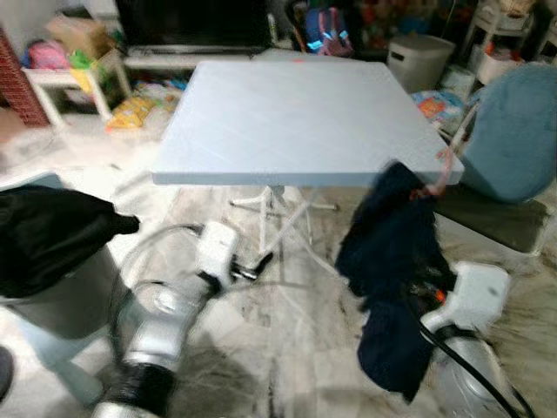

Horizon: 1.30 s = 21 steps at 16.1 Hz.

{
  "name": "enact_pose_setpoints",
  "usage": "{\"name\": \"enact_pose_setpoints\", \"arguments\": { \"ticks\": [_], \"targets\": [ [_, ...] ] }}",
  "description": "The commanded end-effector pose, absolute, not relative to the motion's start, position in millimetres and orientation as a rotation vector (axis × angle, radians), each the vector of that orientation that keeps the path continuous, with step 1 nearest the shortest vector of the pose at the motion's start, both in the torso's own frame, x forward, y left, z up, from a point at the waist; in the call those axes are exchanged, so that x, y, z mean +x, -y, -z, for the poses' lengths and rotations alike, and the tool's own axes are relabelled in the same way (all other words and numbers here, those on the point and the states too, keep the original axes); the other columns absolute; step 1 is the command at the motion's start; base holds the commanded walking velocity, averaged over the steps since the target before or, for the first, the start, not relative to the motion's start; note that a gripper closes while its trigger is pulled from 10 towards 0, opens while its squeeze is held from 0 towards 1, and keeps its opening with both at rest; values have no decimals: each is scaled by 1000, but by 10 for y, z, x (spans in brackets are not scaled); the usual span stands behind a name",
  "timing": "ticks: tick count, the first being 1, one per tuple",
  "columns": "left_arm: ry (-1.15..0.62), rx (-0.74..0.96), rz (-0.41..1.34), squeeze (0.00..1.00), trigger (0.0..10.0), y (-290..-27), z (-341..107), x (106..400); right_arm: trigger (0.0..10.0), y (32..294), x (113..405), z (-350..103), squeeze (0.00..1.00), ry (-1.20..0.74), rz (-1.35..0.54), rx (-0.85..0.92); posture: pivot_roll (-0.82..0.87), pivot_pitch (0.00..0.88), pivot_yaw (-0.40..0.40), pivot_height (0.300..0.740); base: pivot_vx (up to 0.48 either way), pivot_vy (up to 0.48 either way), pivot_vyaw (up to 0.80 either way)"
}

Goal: Hang hanger

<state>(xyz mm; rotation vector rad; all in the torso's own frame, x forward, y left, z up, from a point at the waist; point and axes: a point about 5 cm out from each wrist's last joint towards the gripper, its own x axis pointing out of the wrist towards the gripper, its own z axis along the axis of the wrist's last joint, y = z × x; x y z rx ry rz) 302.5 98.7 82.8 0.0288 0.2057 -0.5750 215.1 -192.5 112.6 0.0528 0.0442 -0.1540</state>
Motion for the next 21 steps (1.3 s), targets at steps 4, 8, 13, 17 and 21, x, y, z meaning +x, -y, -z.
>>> {"name": "enact_pose_setpoints", "arguments": {
  "ticks": [4,8,13,17,21],
  "targets": [
    [-89,114,537,0,10000,-1064,-951,2964,10000,2003,2062,-1261,0,22,176,49,90,0,-67,740,0,0,0],
    [-87,139,568,0,10000,-1051,-954,2951,10000,1977,2024,-1297,0,30,161,46,78,0,-55,740,0,0,0],
    [-75,143,649,0,10000,-856,-1008,3112,10000,1566,1898,-1588,0,60,-219,211,39,0,-35,740,0,0,0],
    [-81,152,660,0,10000,-790,-958,3154,10000,1577,1715,-1560,0,-21,-364,223,9,0,-28,740,0,0,0],
    [-94,156,666,0,10000,-784,-881,3151,10000,1606,1555,-1609,0,-79,-491,259,-8,0,-25,740,0,0,0]
  ]
}}
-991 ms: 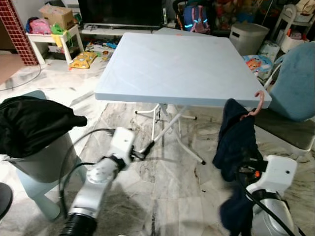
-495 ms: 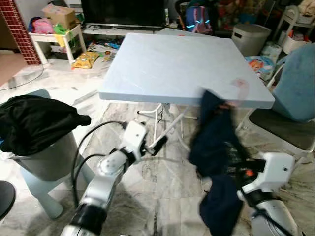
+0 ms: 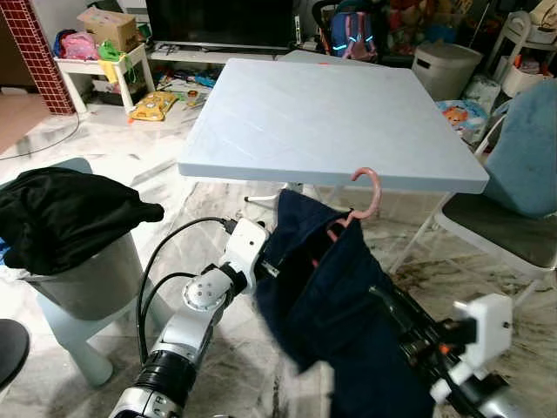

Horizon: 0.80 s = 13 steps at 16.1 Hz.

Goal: Hang hanger

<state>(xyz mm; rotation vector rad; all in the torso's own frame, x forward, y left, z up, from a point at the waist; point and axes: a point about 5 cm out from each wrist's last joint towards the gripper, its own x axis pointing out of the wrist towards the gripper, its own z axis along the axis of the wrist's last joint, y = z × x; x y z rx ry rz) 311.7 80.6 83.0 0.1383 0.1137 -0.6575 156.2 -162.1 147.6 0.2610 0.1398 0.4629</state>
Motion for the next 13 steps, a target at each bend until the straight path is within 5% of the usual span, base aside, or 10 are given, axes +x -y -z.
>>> {"name": "enact_pose_setpoints", "arguments": {
  "ticks": [1,2,13],
  "targets": [
    [-96,150,675,0,8078,-765,-865,3145,10000,1612,1539,-1617,0,-88,-510,256,-8,0,-25,740,0,0,0],
    [-94,131,691,0,0,-737,-859,3139,10000,1606,1518,-1621,0,-103,-540,251,-10,0,-24,740,0,0,0],
    [-87,105,606,0,0,-867,-866,3241,10000,1604,1426,-1512,0,-216,-614,218,-16,0,-30,740,0,0,0]
  ]
}}
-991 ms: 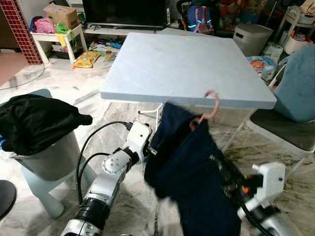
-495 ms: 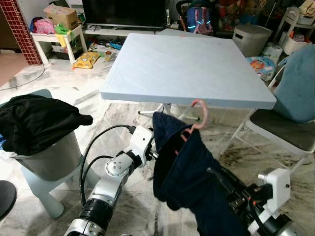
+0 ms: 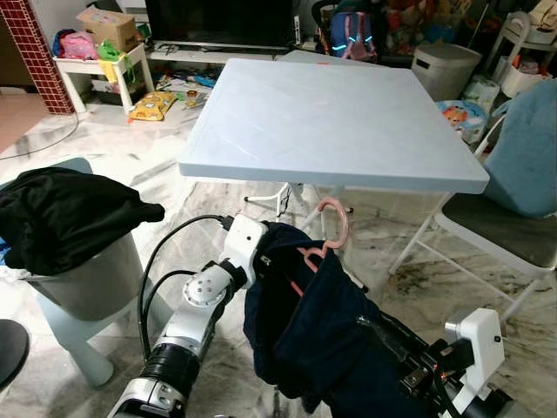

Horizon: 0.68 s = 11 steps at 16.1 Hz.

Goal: Hang hanger

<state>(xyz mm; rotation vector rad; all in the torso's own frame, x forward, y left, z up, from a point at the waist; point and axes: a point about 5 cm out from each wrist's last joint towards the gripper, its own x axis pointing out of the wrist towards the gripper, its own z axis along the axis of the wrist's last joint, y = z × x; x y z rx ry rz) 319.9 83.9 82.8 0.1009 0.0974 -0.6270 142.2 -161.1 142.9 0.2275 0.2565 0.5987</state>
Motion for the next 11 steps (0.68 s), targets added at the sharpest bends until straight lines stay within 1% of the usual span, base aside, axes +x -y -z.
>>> {"name": "enact_pose_setpoints", "arguments": {
  "ticks": [1,5,6,9,11],
  "targets": [
    [-88,111,600,0,0,-873,-858,3238,10000,1621,1436,-1511,0,-213,-601,211,-16,0,-28,740,0,0,0],
    [-105,123,596,0,0,-918,-821,3231,10000,1801,1532,-1445,0,-214,-479,126,-15,0,-33,740,0,0,0],
    [-107,124,591,0,0,-933,-817,3232,10000,1820,1536,-1451,0,-212,-478,137,-14,0,-34,740,0,0,0],
    [-97,116,585,0,0,-939,-851,3245,10000,1960,1512,-1416,0,-237,-456,98,-11,0,-36,740,0,0,0],
    [-98,115,587,0,0,-937,-849,3246,10000,2089,1557,-1439,0,-220,-400,58,-13,0,-34,740,0,0,0]
  ]
}}
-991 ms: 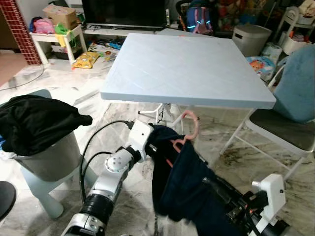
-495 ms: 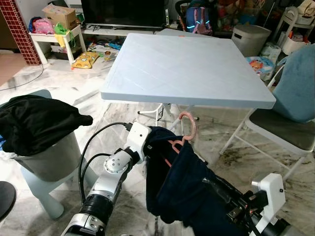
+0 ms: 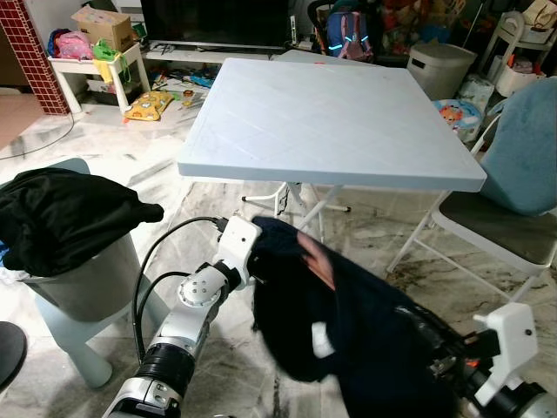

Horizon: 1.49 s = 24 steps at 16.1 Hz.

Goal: Hang hanger

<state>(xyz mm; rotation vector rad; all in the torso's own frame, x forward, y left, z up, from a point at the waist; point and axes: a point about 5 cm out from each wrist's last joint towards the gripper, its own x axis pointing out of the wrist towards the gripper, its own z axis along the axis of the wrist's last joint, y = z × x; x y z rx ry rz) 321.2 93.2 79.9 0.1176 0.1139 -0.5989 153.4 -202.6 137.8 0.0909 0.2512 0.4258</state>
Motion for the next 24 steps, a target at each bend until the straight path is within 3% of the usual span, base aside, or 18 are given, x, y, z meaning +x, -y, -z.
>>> {"name": "enact_pose_setpoints", "arguments": {
  "ticks": [1,11,18,19,20,24],
  "targets": [
    [-99,116,588,0,0,-936,-848,3245,10000,2110,1576,-1457,0,-206,-386,53,-13,0,-35,740,0,0,0],
    [-105,102,591,0,0,-912,-829,3232,10000,2092,1647,-1452,0,-180,-359,40,-14,0,-36,740,0,0,0],
    [-127,53,583,0,0,-901,-817,3233,10000,1928,1531,-1259,0,-326,-517,-16,-12,0,-34,740,0,0,0],
    [-127,51,583,0,0,-901,-818,3233,10000,1923,1544,-1263,263,-318,-511,-1,-12,0,-34,740,0,0,0],
    [-129,39,582,0,0,-892,-823,3235,10000,1891,1543,-1249,1000,-324,-533,4,-9,0,-35,740,0,0,0],
    [-145,1,586,0,0,-868,-818,3227,10000,1888,1594,-1151,1000,-345,-501,-129,-11,0,-35,740,0,0,0]
  ]
}}
